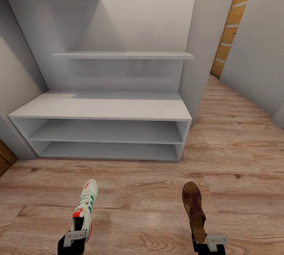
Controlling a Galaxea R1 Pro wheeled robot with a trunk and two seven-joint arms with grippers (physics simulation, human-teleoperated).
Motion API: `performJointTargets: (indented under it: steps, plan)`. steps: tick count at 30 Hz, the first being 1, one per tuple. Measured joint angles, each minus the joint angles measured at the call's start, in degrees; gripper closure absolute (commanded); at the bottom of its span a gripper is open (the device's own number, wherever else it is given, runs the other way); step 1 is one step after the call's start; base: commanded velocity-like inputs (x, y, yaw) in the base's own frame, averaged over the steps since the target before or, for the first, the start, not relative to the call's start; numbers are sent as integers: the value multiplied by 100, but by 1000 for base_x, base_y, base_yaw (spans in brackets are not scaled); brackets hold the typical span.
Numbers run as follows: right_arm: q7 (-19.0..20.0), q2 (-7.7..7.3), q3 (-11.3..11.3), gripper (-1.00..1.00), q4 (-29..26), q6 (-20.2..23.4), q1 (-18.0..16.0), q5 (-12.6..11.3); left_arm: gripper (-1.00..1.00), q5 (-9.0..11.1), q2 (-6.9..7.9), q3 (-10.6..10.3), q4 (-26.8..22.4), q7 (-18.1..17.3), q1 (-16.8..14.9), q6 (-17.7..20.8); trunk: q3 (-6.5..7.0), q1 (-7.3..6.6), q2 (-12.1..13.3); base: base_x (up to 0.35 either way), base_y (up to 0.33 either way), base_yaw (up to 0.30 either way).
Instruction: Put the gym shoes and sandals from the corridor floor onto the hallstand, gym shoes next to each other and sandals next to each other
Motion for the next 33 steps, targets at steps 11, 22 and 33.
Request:
performJointTargets:
  steps: [11, 22, 33]
  plan:
    - [-13, -176, -292, 100, -32, 9, -4, -21, 100, 0, -33, -13, -114, 13, -119, 286, 0, 0, 0, 0, 0, 0]
    - [25, -727, -2672, 100, -404, 154, -2, -57, 100, 5, -117, -16, -737, 3, -1214, 2171, 1, 0, 0, 0, 0, 0]
    - [163, -1315, -3722, 100, -632, 1234, -1, -35, 100, -382, -484, -73, -915, -17, -2534, 3864, 1, 0, 0, 0, 0, 0]
